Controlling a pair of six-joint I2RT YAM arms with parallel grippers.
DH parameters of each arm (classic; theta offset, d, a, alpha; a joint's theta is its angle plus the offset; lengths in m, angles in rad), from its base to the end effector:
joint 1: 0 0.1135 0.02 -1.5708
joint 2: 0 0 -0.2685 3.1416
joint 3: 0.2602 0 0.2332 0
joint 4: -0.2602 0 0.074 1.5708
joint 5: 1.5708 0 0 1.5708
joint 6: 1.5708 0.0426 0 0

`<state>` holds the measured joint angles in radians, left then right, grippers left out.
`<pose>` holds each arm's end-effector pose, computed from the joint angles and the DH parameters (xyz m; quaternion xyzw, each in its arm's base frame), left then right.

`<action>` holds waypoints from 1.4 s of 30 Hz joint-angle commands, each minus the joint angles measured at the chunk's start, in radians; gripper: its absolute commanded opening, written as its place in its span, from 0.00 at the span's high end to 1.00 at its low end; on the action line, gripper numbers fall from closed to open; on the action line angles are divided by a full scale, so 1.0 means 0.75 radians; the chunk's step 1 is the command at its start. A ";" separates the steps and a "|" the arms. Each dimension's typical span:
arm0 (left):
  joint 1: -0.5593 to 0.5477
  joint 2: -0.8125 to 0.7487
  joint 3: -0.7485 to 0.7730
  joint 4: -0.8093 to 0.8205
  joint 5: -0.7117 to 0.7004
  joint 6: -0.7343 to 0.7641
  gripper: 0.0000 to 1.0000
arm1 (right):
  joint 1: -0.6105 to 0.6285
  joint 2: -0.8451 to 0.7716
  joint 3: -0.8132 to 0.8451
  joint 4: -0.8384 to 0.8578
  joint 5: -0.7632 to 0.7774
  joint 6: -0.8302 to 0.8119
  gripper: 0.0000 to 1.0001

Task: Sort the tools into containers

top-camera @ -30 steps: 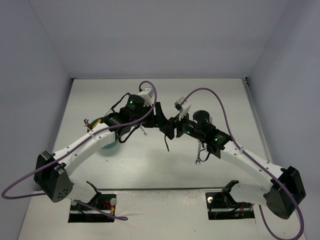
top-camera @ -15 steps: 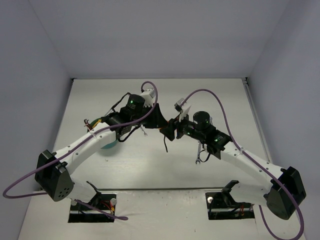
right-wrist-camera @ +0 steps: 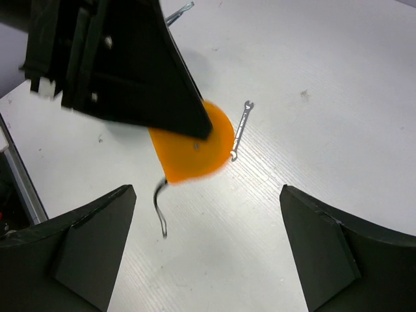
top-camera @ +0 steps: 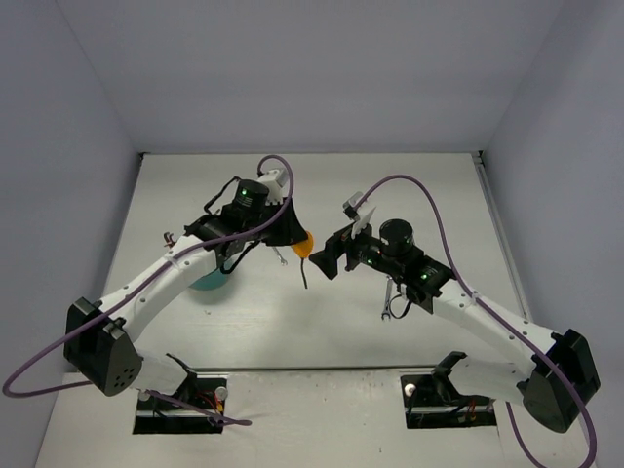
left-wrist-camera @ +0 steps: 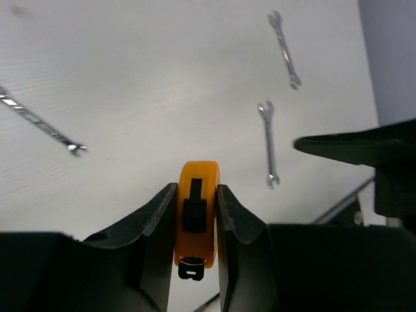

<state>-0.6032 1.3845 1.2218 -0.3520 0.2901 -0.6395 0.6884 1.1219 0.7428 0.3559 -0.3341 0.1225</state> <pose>0.2420 -0.1815 0.3435 0.0573 0.8559 -0.3917 0.3327 0.1836 0.1691 0.3251 -0.3085 0.6448 0.3811 0.5863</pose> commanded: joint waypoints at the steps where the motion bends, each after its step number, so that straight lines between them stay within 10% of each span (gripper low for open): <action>1: 0.071 -0.166 0.123 -0.132 -0.278 0.159 1.00 | 0.005 -0.078 -0.013 0.097 0.064 -0.012 0.09; 14: 0.266 -0.202 -0.047 -0.019 -0.896 0.265 1.00 | 0.003 -0.090 -0.062 0.053 0.209 -0.002 0.07; 42: 0.381 0.087 -0.183 -0.001 -0.977 0.085 1.00 | 0.001 -0.065 -0.104 0.051 0.223 0.008 0.07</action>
<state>-0.3245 1.4610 1.0808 -0.3738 -0.4250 -0.5291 0.6880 1.0647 0.6483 0.3305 -0.1860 0.1265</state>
